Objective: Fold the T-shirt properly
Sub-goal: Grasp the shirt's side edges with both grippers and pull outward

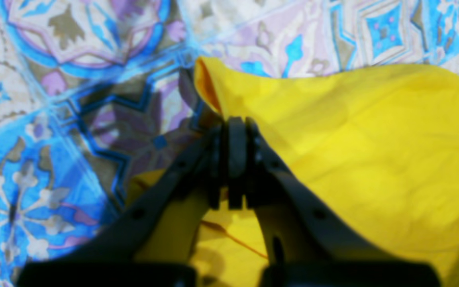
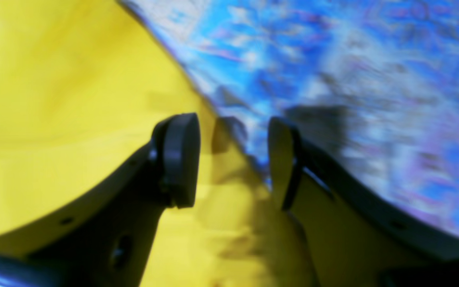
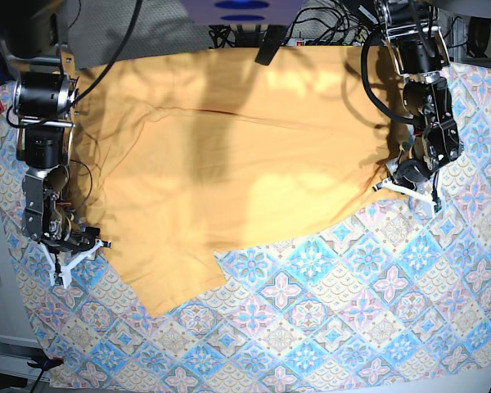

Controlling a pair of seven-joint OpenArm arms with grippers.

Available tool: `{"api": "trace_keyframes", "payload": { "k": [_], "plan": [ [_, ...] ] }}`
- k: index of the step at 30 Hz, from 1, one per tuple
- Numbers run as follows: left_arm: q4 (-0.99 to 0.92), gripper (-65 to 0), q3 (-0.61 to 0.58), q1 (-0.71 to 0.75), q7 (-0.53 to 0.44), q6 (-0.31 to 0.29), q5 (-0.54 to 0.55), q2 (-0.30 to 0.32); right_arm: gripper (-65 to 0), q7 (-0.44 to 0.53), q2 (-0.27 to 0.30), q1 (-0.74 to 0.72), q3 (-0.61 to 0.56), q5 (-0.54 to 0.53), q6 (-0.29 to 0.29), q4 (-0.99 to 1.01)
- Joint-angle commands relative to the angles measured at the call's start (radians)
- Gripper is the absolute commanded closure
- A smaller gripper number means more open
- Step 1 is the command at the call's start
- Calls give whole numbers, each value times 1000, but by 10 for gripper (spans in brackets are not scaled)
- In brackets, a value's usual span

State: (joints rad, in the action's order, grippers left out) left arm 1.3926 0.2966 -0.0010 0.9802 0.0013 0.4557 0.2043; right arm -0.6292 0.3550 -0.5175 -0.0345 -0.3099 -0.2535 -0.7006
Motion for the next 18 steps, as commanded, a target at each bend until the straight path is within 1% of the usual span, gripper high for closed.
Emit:
{"api": "trace_keyframes", "payload": {
  "k": [1, 2, 11, 14, 18],
  "plan": [
    [20, 0, 2, -15, -11, -4, 5, 13, -269, 13, 14, -40, 2, -19, -20, 2],
    [20, 0, 3, -15, -11, -4, 5, 13, -270, 13, 16, -48, 2, -27, -34, 17],
    [20, 0, 3, -15, -11, -4, 5, 13, -270, 27, 17, -46, -8, -27, -36, 63],
    [20, 0, 3, -15, -11, -4, 5, 13, -270, 67, 17, -46, -8, -27, -36, 109],
    [20, 0, 3, -15, -11, -4, 5, 13, -270, 95, 17, -43, -8, -27, -36, 154]
  ]
}}
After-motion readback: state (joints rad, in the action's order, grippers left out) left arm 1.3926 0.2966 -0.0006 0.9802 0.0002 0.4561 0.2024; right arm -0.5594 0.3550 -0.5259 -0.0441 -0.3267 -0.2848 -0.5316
